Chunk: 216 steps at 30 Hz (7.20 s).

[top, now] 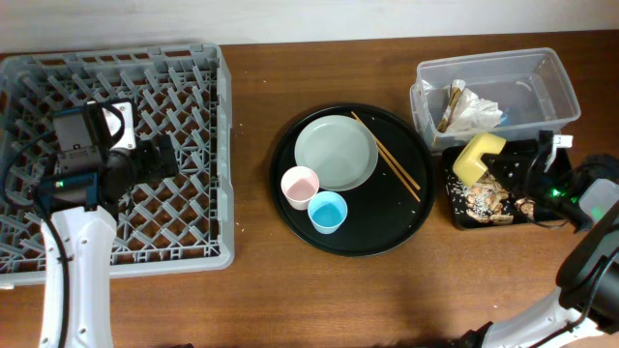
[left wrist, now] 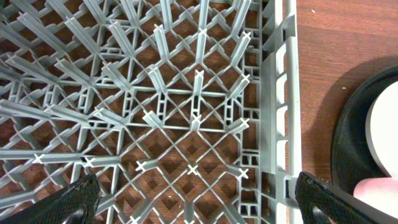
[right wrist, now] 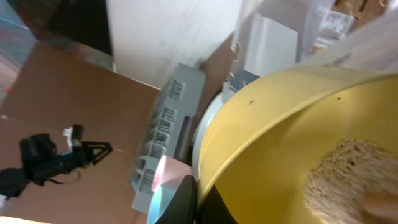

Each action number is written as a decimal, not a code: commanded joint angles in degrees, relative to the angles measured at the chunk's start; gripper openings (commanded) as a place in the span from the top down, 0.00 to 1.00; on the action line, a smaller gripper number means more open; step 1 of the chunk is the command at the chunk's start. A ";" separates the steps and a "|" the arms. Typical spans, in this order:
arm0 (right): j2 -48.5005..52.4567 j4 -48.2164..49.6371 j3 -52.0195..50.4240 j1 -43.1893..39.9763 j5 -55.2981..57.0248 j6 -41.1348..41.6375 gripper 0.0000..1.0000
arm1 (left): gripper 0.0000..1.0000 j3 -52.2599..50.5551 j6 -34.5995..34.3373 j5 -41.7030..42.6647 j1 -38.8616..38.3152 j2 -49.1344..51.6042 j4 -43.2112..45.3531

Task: Sort waste into correct bins and load items into the dishwasher rack
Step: 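Lift the yellow bowl and tip its food scraps onto the black tray, then set the empty yellow bowl back on the round tray and release, then lower the right gripper onto the blue cup and grasp it, then lift the blue cup toward the left gripper and hand it over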

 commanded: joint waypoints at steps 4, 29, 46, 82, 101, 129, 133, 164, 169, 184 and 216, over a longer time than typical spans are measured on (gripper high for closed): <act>0.31 -1.75 -0.42 -6.71 -4.31 2.91 0.96 | 0.00 0.90 -0.61 0.66 0.15 0.00 0.09; -4.46 -13.81 -0.39 -0.35 -4.31 -1.88 0.96 | 0.00 0.90 -0.61 0.66 0.15 0.00 0.09; -26.71 -10.12 -0.39 49.72 66.69 36.04 0.96 | 0.00 0.90 -0.63 0.66 0.15 0.00 0.09; -14.78 -27.30 23.10 59.65 66.34 36.09 0.02 | 0.00 0.90 -0.63 0.85 0.15 0.00 0.13; -9.75 -25.27 23.06 66.38 71.80 36.30 0.16 | 0.00 0.90 -0.66 10.29 0.13 0.00 -0.98; -0.24 -24.57 22.84 67.19 74.53 36.28 0.70 | 0.00 0.90 -2.99 12.74 -0.50 0.04 -2.05; -0.24 -25.94 22.80 68.59 74.40 36.11 0.72 | 0.00 0.90 -3.02 12.74 -0.50 0.04 -2.25; -25.99 -28.57 24.37 58.10 54.93 31.63 0.96 | 0.00 0.90 -3.80 45.90 -0.46 0.04 -3.56; -27.96 -22.58 24.35 52.28 40.02 27.50 0.96 | 0.00 0.90 -4.33 57.83 -0.44 0.04 -2.43; -27.21 -22.08 24.13 50.84 31.65 22.45 0.96 | 0.00 0.90 -4.28 85.37 -0.17 7.58 3.63; -19.85 -4.79 22.91 55.91 23.54 27.32 0.96 | 0.00 0.90 -24.59 85.72 -3.74 12.85 3.43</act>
